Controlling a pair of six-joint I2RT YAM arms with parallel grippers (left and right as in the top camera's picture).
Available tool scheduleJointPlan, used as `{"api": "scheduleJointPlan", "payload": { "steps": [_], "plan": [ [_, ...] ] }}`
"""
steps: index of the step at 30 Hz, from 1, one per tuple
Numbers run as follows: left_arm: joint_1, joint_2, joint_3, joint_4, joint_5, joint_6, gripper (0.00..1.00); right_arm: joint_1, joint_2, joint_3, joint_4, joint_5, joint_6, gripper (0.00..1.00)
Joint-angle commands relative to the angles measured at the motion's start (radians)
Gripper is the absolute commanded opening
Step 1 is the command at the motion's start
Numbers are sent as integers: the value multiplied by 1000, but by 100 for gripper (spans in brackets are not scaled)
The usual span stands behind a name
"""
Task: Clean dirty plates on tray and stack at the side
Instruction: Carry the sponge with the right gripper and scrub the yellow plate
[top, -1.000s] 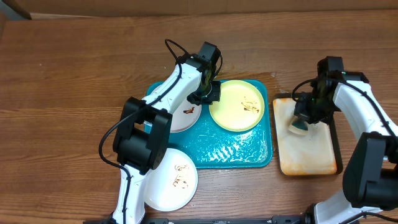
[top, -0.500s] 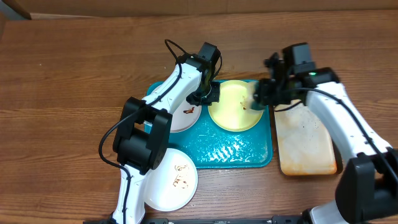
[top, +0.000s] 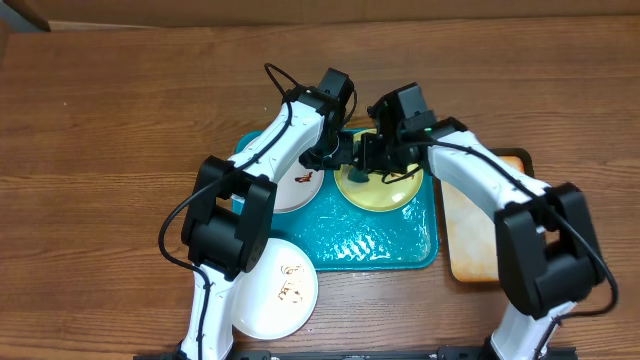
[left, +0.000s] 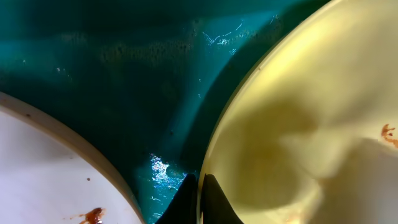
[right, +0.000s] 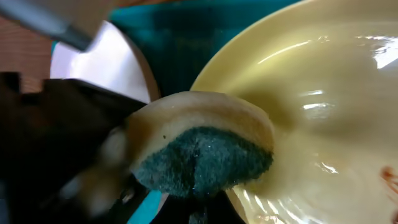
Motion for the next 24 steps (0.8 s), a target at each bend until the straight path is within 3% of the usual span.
{"api": "scheduleJointPlan", "payload": {
  "steps": [1,12,24],
  "plan": [
    [-2,14,18,-6,-6,-16,4,5,35,6,19,-4,60,4],
    [-2,14,18,-16,-6,2,4,3,98,-19,23,167,135,4],
    [0,14,18,-36,-74,-6,4,-156,100,-18,-342,573,54,4]
  ]
}}
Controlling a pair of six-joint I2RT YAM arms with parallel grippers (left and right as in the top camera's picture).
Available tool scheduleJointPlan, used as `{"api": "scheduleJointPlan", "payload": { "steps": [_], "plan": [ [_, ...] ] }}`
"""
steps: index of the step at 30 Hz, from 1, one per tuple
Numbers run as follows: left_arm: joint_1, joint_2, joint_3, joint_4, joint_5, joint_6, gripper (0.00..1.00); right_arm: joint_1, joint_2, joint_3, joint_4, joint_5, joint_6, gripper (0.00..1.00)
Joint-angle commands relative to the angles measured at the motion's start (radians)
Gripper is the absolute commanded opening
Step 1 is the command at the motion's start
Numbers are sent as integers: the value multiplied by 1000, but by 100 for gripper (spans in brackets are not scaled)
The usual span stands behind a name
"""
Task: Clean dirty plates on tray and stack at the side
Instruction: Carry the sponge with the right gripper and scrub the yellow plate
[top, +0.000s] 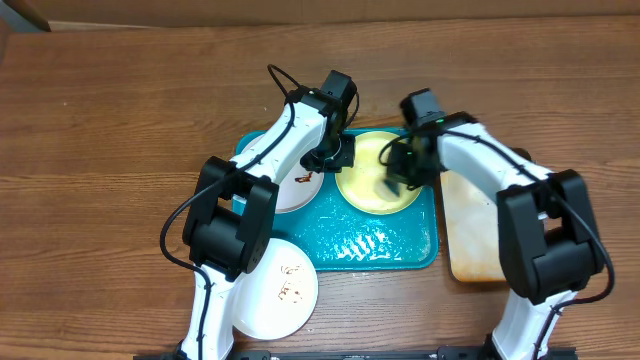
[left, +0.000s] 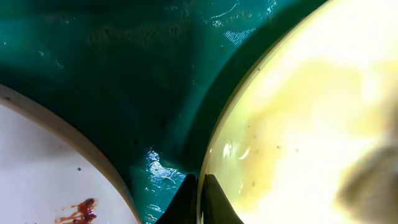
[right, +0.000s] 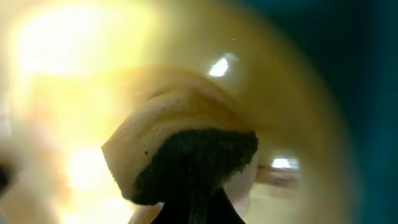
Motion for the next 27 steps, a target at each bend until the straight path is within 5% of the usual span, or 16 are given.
{"api": "scheduleJointPlan", "payload": {
  "steps": [1,8,18,27],
  "plan": [
    [8,14,17,-14,-73,-6,4,-60,50,-40,-69,296,-44,4],
    [11,14,17,-21,-82,-6,4,-26,39,69,-179,399,-49,4],
    [27,14,17,-24,-82,-18,4,43,26,486,-454,460,-47,4],
    [26,14,22,1,-63,-13,4,15,25,513,-576,457,-24,4]
  ]
}}
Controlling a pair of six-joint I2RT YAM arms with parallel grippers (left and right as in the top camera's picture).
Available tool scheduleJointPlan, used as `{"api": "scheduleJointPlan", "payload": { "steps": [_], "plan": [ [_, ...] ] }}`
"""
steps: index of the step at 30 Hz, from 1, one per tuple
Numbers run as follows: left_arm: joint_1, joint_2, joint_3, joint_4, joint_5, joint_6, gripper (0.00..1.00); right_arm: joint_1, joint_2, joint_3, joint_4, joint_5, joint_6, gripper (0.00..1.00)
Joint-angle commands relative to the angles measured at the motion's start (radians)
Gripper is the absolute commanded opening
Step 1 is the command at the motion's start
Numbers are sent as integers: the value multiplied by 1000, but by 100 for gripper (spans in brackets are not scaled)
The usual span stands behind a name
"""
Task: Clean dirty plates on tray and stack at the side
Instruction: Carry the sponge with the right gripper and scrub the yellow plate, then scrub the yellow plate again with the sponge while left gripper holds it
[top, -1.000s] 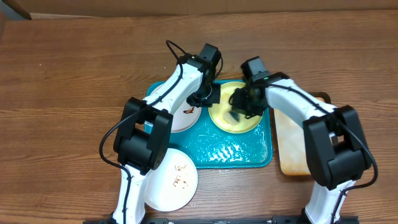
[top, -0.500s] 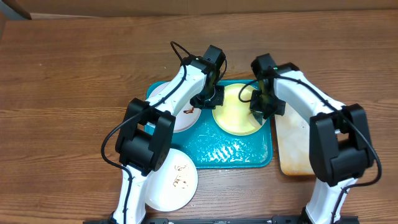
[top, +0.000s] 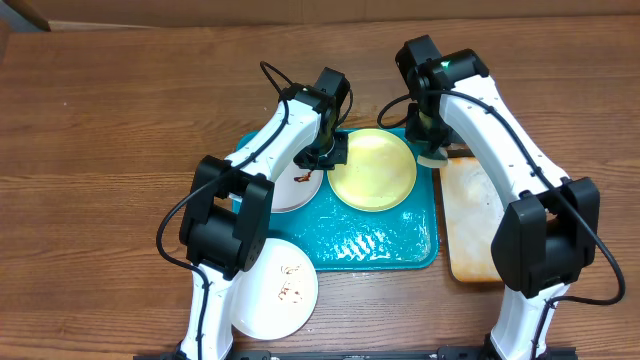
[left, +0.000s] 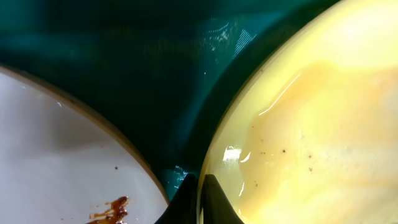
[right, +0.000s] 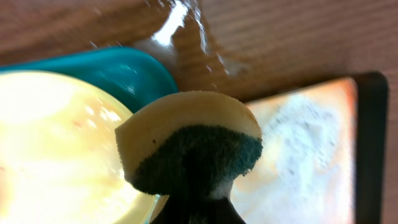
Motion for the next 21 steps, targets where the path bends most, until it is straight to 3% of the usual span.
{"api": "scheduleJointPlan", "payload": {
  "steps": [1,10,15,18,21],
  "plan": [
    [4,14,21,11,-19,-13,4,-29,-14,10,-31,25,25,4],
    [-12,14,63,4,11,39,4,-135,-14,-7,-66,-26,-16,4],
    [-32,14,65,6,6,62,4,-120,-14,-23,47,-329,-212,4],
    [-43,14,65,7,13,61,4,-67,-14,-44,154,-439,-212,4],
    [-48,14,65,-3,13,54,4,-1,-11,-126,288,-481,-121,4]
  ]
}}
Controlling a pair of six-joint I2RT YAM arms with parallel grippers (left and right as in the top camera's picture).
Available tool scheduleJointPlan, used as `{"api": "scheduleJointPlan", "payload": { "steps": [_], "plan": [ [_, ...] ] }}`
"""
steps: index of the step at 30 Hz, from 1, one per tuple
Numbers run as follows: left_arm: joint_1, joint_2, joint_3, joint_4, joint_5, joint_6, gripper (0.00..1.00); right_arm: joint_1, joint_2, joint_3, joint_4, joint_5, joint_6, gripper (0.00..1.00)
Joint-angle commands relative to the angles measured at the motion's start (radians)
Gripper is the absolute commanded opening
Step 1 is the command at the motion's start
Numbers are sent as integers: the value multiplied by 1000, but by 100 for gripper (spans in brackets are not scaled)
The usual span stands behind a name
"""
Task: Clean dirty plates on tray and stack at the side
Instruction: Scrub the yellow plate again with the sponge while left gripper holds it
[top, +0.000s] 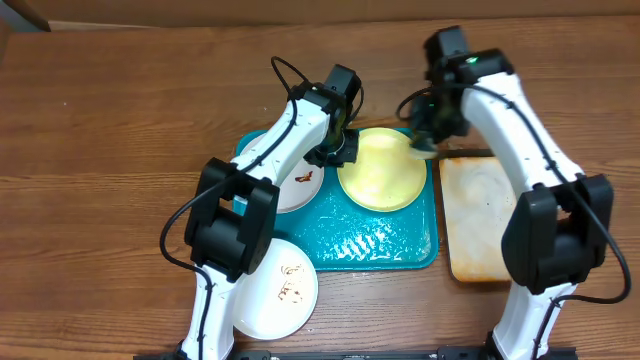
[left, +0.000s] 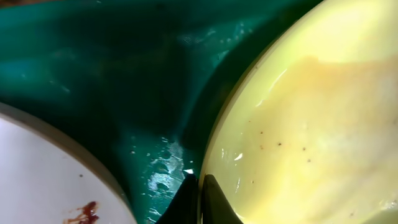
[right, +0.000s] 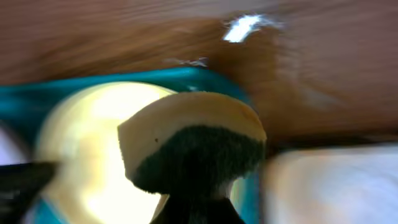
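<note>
A yellow plate (top: 382, 172) lies on the teal tray (top: 360, 245); its wet face (left: 298, 124) shows only tiny specks. My left gripper (top: 343, 152) is shut on the plate's left rim, with its dark fingertips (left: 200, 186) astride the edge. My right gripper (top: 425, 140) is shut on a yellow-and-green sponge (right: 193, 143) and hangs over the plate's right rim (right: 93, 143) by the tray's back right corner. A white plate (top: 290, 182) with a red-brown smear (left: 81, 210) sits at the tray's left.
An orange-brown board (top: 485, 215) with a dark rim lies right of the tray. A smeared white plate (top: 275, 290) sits on the wooden table, in front of the tray's left corner. The left arm's cable (top: 285, 75) loops behind the tray.
The yellow plate and my left gripper on its rim sit slightly further right. My right gripper with the sponge has shifted from the tray's corner beside the board to over the plate's right rim.
The sponge was on the yellow plate's left part, close to my left gripper, and a brown stain showed on the plate. Then it was at the plate's right side, then off the plate at the tray's back corner. My left gripper stayed on the rim; the stain no longer shows.
</note>
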Motion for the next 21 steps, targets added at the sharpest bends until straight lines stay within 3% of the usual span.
{"api": "scheduleJointPlan", "payload": {
  "steps": [1,13,21],
  "plan": [
    [-8,14,25,-8,5,19,4,85,-5,-102,98,-167,56,4],
    [-8,14,25,-25,4,19,4,129,61,-377,443,-262,159,4],
    [-8,14,25,-39,-7,11,4,72,61,-375,227,119,177,4]
  ]
}}
